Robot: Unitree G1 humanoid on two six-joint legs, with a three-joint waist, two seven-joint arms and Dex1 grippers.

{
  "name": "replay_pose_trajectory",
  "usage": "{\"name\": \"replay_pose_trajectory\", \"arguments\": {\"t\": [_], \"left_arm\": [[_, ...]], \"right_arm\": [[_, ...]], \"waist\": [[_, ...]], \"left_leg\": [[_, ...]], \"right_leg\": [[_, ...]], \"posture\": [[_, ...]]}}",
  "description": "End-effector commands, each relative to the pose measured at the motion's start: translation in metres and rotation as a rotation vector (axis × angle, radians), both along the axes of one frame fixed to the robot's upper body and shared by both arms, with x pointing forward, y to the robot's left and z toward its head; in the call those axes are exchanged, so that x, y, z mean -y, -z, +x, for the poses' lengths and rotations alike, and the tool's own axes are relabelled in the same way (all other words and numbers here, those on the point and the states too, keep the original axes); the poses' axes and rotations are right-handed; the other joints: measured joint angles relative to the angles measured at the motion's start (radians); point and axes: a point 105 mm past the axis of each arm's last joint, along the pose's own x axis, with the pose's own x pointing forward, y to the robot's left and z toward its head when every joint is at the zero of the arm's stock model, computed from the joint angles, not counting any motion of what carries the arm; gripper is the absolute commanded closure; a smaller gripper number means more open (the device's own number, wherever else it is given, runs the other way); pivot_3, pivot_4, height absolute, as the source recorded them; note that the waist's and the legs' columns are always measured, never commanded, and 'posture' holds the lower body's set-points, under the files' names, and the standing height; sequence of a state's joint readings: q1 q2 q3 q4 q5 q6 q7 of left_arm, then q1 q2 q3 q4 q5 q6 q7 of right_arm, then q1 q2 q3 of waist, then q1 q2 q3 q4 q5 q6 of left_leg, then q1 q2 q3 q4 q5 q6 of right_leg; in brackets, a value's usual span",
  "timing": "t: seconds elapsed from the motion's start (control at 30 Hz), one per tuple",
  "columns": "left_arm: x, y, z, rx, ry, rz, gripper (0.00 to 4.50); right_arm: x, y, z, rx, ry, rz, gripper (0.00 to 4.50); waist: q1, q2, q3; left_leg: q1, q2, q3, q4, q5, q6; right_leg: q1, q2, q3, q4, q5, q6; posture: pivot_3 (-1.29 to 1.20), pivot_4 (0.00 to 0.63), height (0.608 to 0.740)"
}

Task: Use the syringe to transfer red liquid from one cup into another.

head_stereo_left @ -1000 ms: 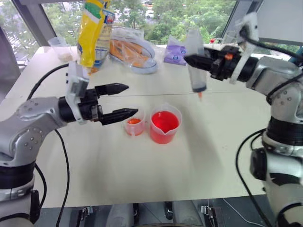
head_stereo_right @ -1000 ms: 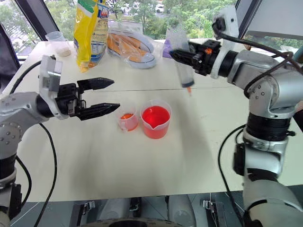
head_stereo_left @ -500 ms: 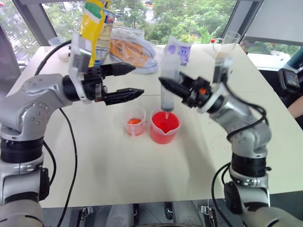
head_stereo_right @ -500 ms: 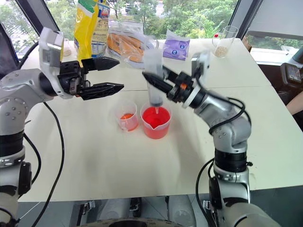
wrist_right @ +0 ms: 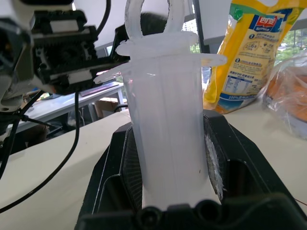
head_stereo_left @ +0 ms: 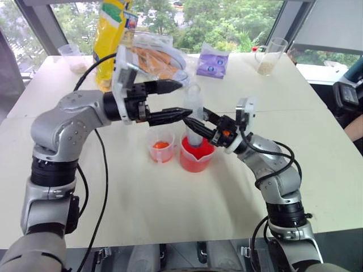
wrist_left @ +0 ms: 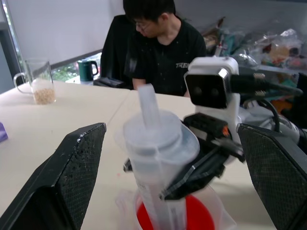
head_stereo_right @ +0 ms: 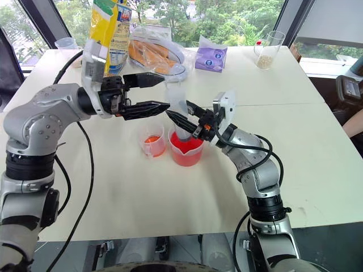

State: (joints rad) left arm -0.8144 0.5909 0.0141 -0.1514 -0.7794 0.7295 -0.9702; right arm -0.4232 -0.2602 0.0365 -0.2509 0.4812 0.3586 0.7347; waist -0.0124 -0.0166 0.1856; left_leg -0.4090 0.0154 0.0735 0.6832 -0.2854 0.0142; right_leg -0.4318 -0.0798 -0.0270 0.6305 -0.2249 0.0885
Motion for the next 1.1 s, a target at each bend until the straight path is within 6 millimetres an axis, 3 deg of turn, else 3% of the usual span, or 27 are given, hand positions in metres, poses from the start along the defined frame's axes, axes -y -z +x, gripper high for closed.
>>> {"name": "replay_pose_trajectory", "arguments": {"t": [0.03, 0.23, 0.33, 0.57, 1.1], "left_arm": [[0.003, -0.012, 0.001, 0.052, -0.002, -0.020, 0.00], [0.009, -0.004, 0.006, 0.028, 0.001, -0.006, 0.00], [0.012, 0.000, 0.005, 0.013, 0.011, 0.005, 0.74], [0.015, 0.002, 0.004, 0.011, 0.025, 0.010, 4.31], [0.014, -0.028, 0.007, 0.092, 0.007, -0.036, 4.41]], "right_arm": [[-0.001, -0.007, -0.005, 0.048, -0.007, 0.000, 3.11], [-0.003, -0.006, -0.008, 0.052, -0.012, -0.007, 3.11], [-0.003, -0.006, -0.008, 0.054, -0.013, -0.011, 3.11], [-0.003, -0.007, -0.010, 0.059, -0.022, -0.019, 3.11], [-0.007, 0.014, -0.010, -0.044, -0.077, -0.044, 3.11]], "waist": [[0.000, 0.000, 0.000], [-0.001, 0.000, 0.000], [-0.001, 0.000, 0.000], [-0.001, 0.000, 0.000], [0.000, 0.000, 0.000]], "left_leg": [[0.000, 0.000, 0.000, 0.000, 0.000, 0.000], [0.000, 0.000, 0.000, 0.000, 0.000, 0.000], [0.000, 0.000, 0.000, 0.000, 0.000, 0.000], [0.000, 0.000, 0.000, 0.000, 0.000, 0.000], [0.000, 0.000, 0.000, 0.000, 0.000, 0.000]], "right_leg": [[0.000, 0.000, 0.000, 0.000, 0.000, 0.000], [0.000, 0.000, 0.000, 0.000, 0.000, 0.000], [0.000, 0.000, 0.000, 0.000, 0.000, 0.000], [0.000, 0.000, 0.000, 0.000, 0.000, 0.000], [0.000, 0.000, 0.000, 0.000, 0.000, 0.000]], "posture": [[0.00, 0.150, 0.740], [0.00, 0.150, 0.740], [0.00, 0.150, 0.740], [0.00, 0.150, 0.740], [0.00, 0.150, 0.740]]}}
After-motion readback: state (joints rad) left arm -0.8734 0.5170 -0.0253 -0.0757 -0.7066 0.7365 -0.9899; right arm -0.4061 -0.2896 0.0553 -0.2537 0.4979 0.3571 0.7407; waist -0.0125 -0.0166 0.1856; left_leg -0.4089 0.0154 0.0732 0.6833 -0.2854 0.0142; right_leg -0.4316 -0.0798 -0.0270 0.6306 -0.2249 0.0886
